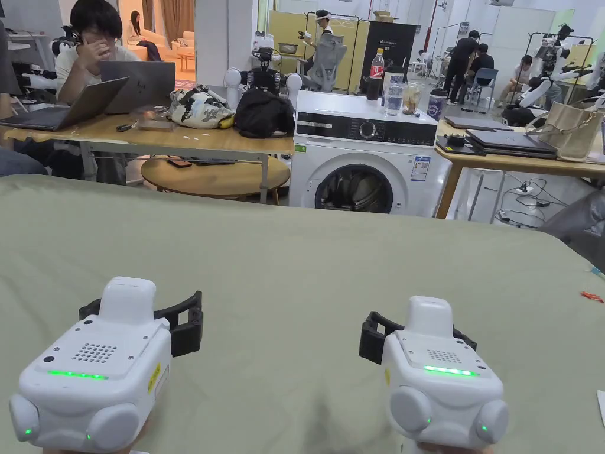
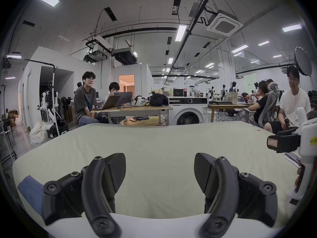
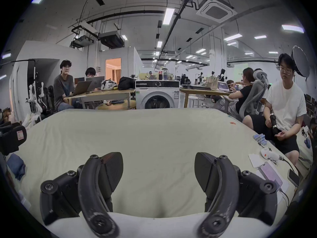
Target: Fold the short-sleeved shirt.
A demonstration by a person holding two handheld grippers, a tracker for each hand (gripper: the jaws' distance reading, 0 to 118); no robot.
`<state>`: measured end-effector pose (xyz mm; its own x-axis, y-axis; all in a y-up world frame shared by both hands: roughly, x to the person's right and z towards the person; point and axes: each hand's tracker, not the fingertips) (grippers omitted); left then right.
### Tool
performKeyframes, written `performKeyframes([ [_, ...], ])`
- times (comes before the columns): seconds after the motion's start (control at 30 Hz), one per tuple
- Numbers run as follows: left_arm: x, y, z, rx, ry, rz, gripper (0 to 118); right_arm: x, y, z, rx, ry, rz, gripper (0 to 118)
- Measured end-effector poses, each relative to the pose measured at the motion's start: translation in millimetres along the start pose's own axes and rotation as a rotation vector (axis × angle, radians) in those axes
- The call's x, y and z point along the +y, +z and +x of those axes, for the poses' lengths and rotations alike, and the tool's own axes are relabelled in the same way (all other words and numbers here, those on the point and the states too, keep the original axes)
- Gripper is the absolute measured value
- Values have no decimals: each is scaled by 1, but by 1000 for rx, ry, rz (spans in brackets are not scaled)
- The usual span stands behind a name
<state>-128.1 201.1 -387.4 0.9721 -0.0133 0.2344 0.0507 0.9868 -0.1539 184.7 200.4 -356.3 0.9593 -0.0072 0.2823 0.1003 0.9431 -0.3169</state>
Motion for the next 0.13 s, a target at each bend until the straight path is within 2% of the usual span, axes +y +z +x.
performKeyframes([
  [0.13,0,-1,-1,-1,8,0,83,0,-2,0,13,6,-15,87],
])
